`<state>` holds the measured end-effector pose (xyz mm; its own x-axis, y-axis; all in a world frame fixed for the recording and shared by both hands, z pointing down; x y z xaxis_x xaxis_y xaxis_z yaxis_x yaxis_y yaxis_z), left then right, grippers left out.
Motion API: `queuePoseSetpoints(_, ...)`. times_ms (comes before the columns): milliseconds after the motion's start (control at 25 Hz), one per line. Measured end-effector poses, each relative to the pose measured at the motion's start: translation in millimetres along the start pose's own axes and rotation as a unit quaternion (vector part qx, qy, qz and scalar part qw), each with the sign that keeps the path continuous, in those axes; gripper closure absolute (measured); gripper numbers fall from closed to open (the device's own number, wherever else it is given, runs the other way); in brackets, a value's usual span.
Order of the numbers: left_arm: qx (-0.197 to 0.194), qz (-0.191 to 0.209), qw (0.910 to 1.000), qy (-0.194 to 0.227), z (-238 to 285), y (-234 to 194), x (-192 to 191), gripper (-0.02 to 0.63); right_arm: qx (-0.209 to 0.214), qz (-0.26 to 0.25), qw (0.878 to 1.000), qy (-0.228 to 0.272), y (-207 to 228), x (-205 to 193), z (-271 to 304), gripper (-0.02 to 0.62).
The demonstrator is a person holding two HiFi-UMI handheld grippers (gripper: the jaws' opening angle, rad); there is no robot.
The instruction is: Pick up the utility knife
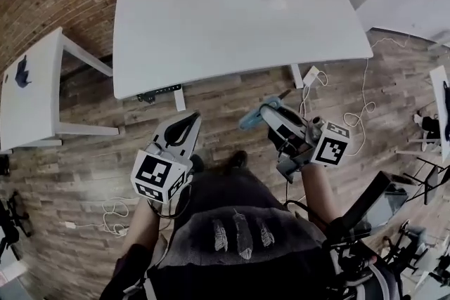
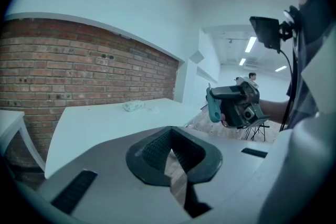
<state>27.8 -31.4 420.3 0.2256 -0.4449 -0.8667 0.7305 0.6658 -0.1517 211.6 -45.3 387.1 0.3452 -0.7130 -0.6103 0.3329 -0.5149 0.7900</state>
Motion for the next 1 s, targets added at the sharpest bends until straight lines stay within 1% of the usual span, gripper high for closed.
queuePoseSetpoints(120,-0.016,-0.009,0.9990,0.041,-17,-15,8,0.609,-0.011,-0.014,1.000,0.009,-18,-5,15,0.523)
queuePoseSetpoints(200,-0.029,-0.012,0.9980,0.054,-31,-29,8,0.609,-0.018,-0.026,0.999,0.009,-29,-12,32,0.523)
queuePoseSetpoints(360,-0.035,-0.014,0.9977,0.057,-50,-44,0,0.609,-0.028,-0.028,0.999,0.005,-48,-26,51,0.523)
queuePoseSetpoints(520,-0.060,-0.028,0.9956,0.067,-58,-53,-4,0.609,-0.068,-0.039,0.997,0.018,-58,-32,52,0.525)
queuePoseSetpoints(600,-0.070,-0.030,0.9946,0.070,-61,-58,-7,0.609,-0.080,-0.042,0.996,0.024,-63,-35,55,0.525)
queuePoseSetpoints(800,-0.090,-0.025,0.9931,0.071,-70,-55,-10,0.609,-0.094,-0.048,0.994,0.026,-75,-41,58,0.525)
queuePoseSetpoints(880,-0.090,-0.019,0.9932,0.072,-74,-53,-10,0.609,-0.095,-0.052,0.994,0.023,-80,-40,60,0.525)
queuePoseSetpoints(1000,-0.071,-0.014,0.9949,0.069,-75,-56,-8,0.609,-0.090,-0.062,0.994,0.012,-84,-36,65,0.525)
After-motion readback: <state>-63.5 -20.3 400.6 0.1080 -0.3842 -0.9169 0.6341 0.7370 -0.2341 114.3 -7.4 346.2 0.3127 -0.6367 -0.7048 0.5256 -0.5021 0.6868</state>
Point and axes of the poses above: the fingertips, and each gripper's own axes: z forward along the fingers, y to its right, x out of its top, the point moved 3 cm from there along -z, backward along the fingers, and after that the axes turned 9 degrees about -y, right-handed, at the moved point
